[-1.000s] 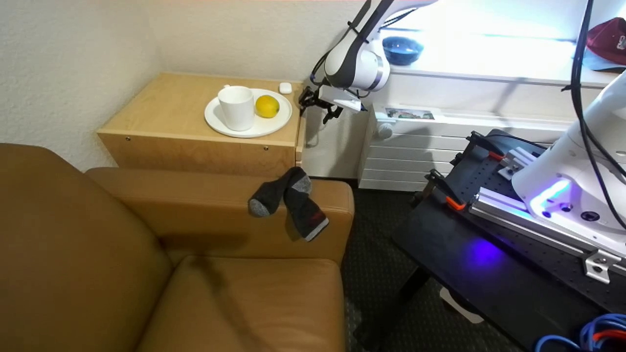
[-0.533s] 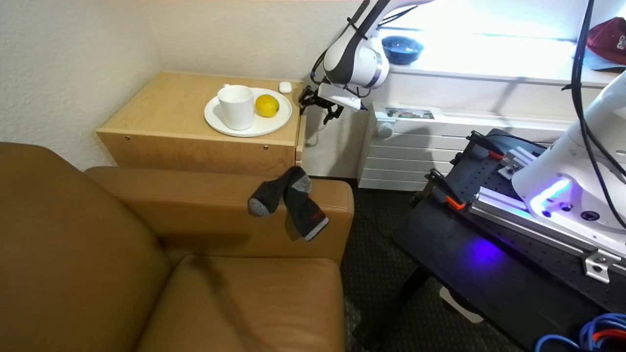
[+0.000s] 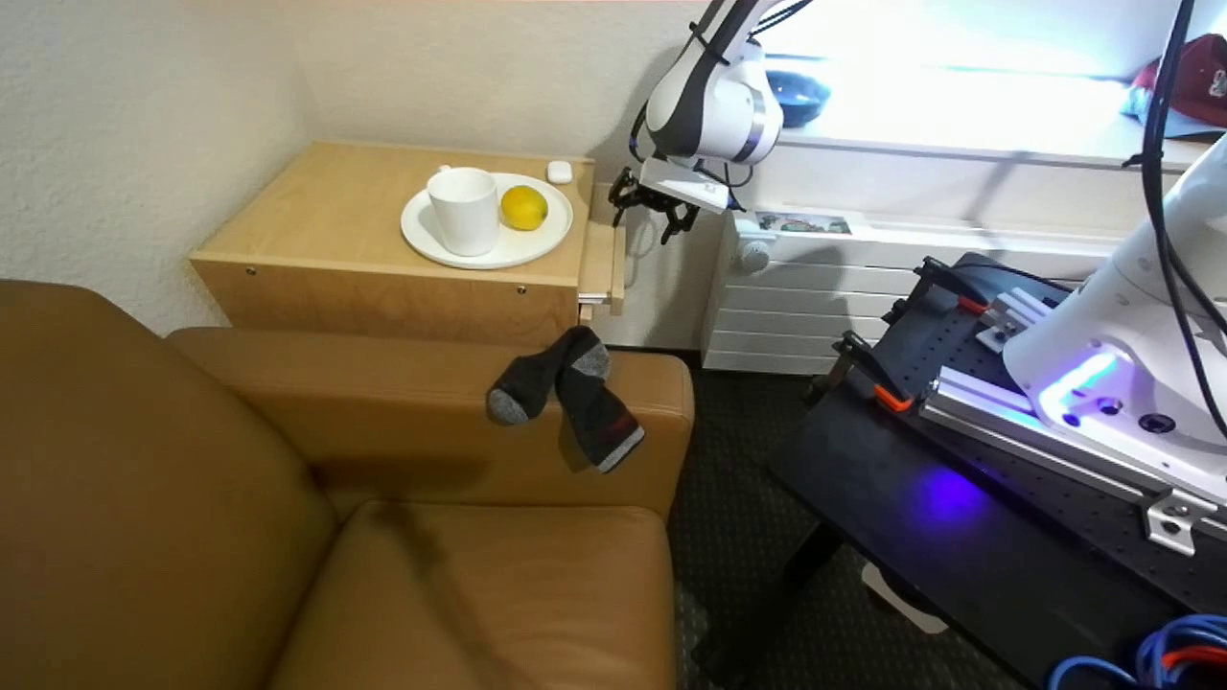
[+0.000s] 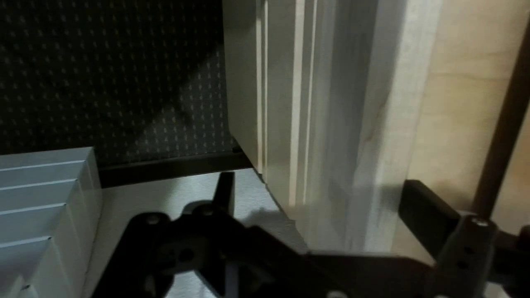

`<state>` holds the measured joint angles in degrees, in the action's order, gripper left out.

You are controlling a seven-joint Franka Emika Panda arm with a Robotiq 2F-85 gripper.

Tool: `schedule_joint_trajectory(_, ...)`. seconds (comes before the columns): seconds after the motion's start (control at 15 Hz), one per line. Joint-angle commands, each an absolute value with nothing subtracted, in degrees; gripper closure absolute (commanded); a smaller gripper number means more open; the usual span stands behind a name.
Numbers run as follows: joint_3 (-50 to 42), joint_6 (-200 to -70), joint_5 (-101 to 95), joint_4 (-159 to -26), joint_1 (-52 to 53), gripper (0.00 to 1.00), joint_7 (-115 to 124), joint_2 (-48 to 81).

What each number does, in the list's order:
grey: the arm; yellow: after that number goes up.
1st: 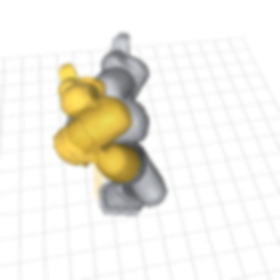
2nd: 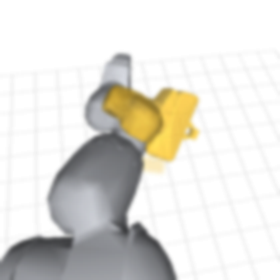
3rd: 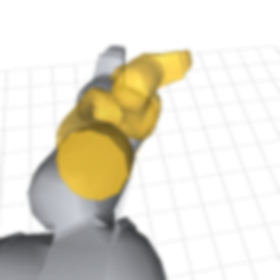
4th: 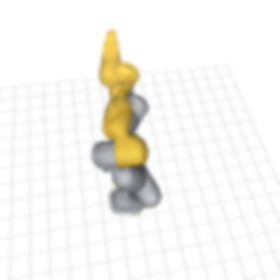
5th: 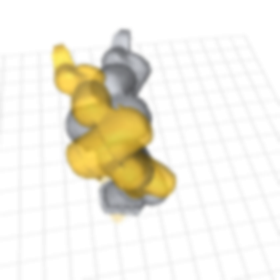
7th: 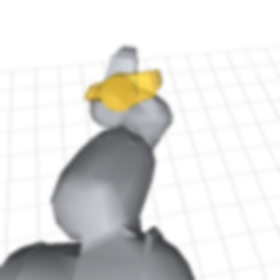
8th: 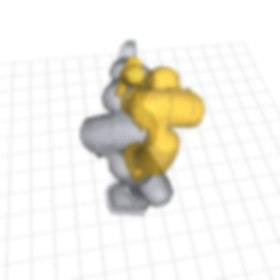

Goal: Open the sliding tray then put the white case and lemon on it

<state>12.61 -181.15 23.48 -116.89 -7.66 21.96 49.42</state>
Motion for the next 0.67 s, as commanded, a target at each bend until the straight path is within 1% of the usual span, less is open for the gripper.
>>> schedule_joint_trajectory(0.0, 4.9, -184.1, 26.1, -127.4, -2.2, 0.0, 24.3, 47.4)
schedule_joint_trajectory(0.2, 0.6, -185.1, 27.3, -134.6, 1.0, 0.0, 26.0, 44.3)
schedule_joint_trajectory(0.6, -3.3, -187.3, 27.1, -144.6, 0.1, 0.0, 26.2, 41.7)
